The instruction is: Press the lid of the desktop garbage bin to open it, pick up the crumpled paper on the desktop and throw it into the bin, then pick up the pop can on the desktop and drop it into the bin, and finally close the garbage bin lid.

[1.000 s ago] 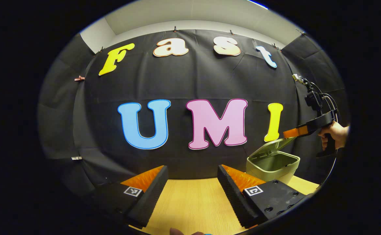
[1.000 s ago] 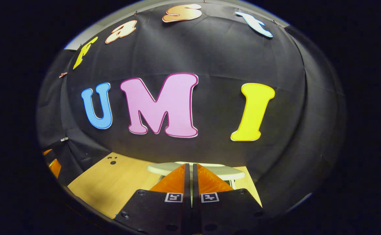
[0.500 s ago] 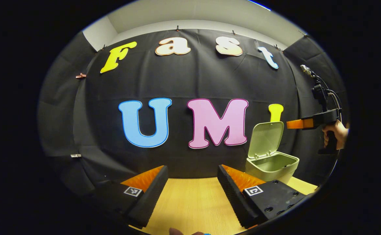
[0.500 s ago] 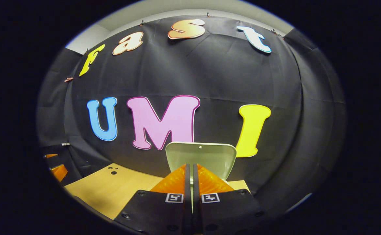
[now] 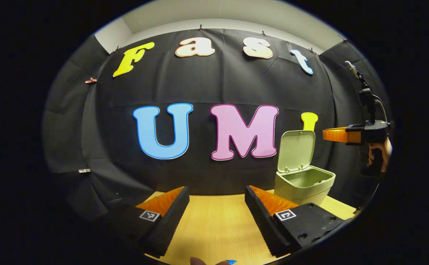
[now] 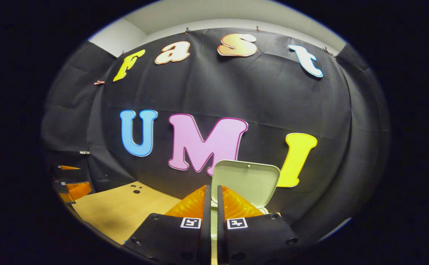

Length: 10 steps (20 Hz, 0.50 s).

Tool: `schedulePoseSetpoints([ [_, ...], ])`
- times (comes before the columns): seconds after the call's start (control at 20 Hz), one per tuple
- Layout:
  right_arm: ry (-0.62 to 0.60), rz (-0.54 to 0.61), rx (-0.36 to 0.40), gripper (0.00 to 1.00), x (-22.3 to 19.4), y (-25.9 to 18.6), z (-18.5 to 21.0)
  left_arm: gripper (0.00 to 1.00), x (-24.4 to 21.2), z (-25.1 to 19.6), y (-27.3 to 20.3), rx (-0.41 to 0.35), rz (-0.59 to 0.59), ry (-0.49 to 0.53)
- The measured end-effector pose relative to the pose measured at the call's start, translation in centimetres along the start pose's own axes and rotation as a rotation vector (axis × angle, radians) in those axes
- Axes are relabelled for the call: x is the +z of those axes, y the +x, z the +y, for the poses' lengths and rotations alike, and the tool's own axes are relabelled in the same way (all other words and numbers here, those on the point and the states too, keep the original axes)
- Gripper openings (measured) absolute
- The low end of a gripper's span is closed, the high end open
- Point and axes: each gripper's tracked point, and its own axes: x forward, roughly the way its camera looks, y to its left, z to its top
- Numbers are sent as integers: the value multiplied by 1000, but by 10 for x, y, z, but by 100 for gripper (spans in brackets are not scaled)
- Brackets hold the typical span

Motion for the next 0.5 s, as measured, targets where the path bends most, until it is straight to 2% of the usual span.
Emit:
schedulePoseSetpoints([
  [0.2, 4, -2, 62, 20, 1, -10, 27, 98, -17, 0, 0, 1, 39, 8],
  [0.25, 9, 2, 70, 28, -1, -12, 32, 98, -24, 1, 0, 4, 55, 9],
  [0.3, 14, 3, 72, 28, -1, -14, 34, 98, -30, 1, 0, 10, 70, 13],
  [0.45, 26, 12, 88, 41, -6, -20, 41, 98, -54, -1, -4, 16, 122, 4],
  [0.5, 31, 19, 98, 41, -8, -22, 43, 98, -64, -2, -5, 17, 143, 0],
])
